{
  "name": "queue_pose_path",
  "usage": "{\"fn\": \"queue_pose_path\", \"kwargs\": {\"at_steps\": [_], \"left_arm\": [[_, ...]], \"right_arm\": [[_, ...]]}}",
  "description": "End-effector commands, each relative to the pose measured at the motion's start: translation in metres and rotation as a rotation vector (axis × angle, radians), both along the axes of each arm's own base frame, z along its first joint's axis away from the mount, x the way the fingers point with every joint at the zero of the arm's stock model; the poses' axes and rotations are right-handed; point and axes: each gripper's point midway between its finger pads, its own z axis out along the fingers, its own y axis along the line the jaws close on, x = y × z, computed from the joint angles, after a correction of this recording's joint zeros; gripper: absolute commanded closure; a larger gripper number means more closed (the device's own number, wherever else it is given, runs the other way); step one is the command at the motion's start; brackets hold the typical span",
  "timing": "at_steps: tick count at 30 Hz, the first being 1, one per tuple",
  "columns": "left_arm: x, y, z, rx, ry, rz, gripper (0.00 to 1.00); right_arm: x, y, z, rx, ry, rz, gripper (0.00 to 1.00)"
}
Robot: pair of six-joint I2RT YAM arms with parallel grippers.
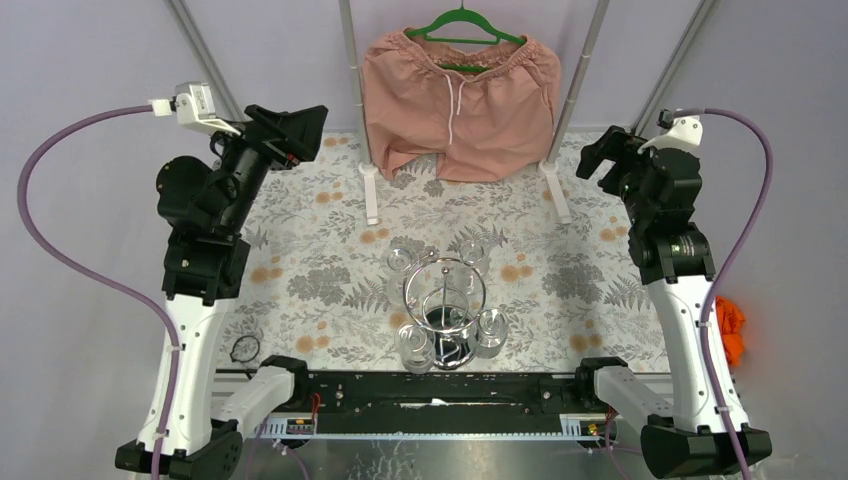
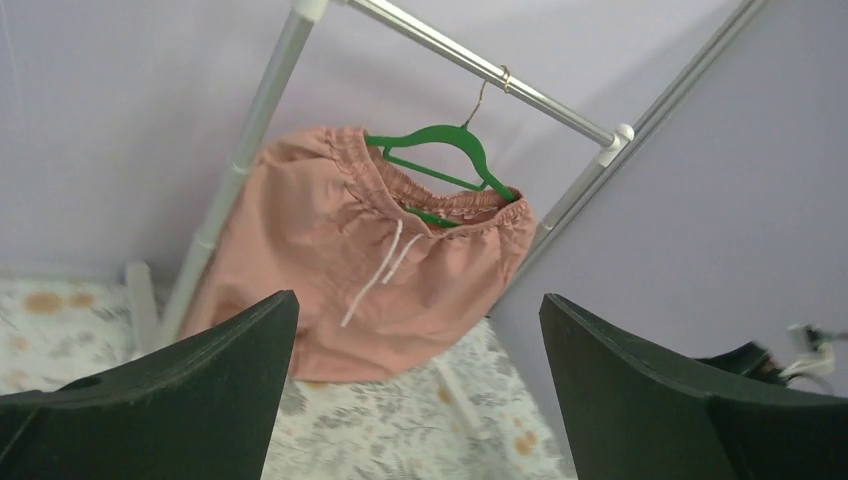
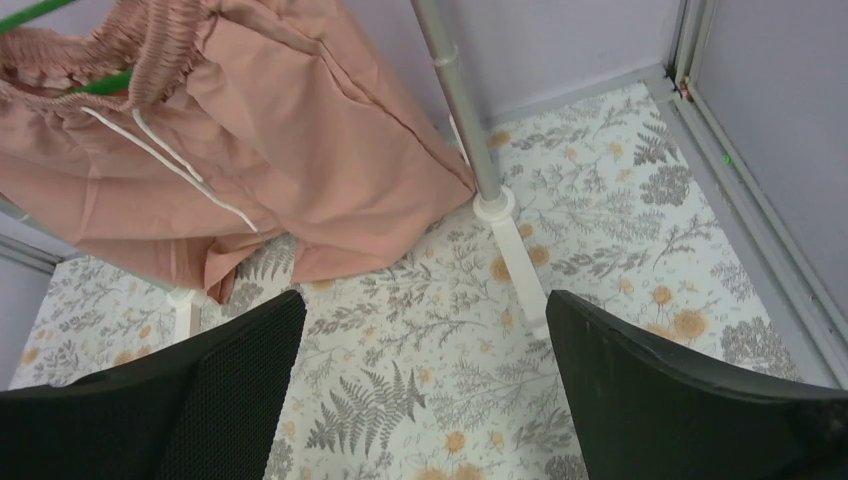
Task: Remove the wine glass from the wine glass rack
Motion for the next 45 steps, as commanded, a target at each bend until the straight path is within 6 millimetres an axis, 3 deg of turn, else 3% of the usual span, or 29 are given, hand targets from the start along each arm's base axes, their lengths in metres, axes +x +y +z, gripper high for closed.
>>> {"fn": "queue_pose_path", "kwargs": {"at_steps": [1,4,8,11,13,15,17,20,22,24,30,36,43,45], "left_arm": [[0.004,0.004,-0.010,-0.236,0.139,0.015,0.01],[0.002,0.006,-0.003,-0.349,0.151,0.014,0.01],[-0.006,-0.003,0.023,-0.348,0.093,-0.054,0.01],[-0.032,-0.038,0.051,-0.180,-0.113,-0.288,0.01],[-0.053,-0.048,0.060,-0.124,-0.244,-0.373,0.01],[-0.062,-0.045,0.062,-0.113,-0.320,-0.359,0.01],[-0.048,-0.039,0.050,-0.214,-0.201,-0.327,0.01],[-0.046,-0.058,0.045,-0.170,-0.143,-0.442,0.01],[-0.044,-0.070,0.036,-0.184,-0.068,-0.525,0.01],[-0.032,-0.068,0.017,-0.223,0.064,-0.492,0.01],[-0.038,-0.057,-0.051,-0.239,0.228,-0.397,0.01],[-0.044,-0.065,-0.091,-0.204,0.327,-0.446,0.01],[-0.032,-0.043,-0.152,-0.108,0.439,-0.263,0.01],[-0.035,-0.042,-0.158,-0.104,0.445,-0.258,0.01]], "right_arm": [[-0.006,-0.001,0.011,0.030,0.031,-0.017,0.00],[-0.018,0.013,0.025,0.141,-0.002,0.032,0.00],[-0.034,0.044,0.048,0.309,-0.142,0.176,0.00],[-0.037,0.041,0.049,0.339,-0.059,0.136,0.01],[-0.041,0.034,0.041,0.302,0.019,0.101,0.00],[-0.050,0.033,0.040,0.273,0.028,0.104,0.00],[-0.062,0.042,0.044,0.272,-0.014,0.168,0.00],[-0.079,0.070,0.046,0.342,-0.046,0.332,0.02],[-0.087,0.088,0.039,0.398,-0.018,0.426,0.03],[-0.093,0.101,0.025,0.443,0.042,0.496,0.07],[-0.103,0.115,-0.001,0.497,0.103,0.576,0.14],[-0.119,0.129,-0.019,0.578,0.174,0.657,0.19],[-0.128,0.135,-0.056,0.636,0.252,0.678,0.26],[-0.131,0.138,-0.064,0.654,0.282,0.692,0.31]]}}
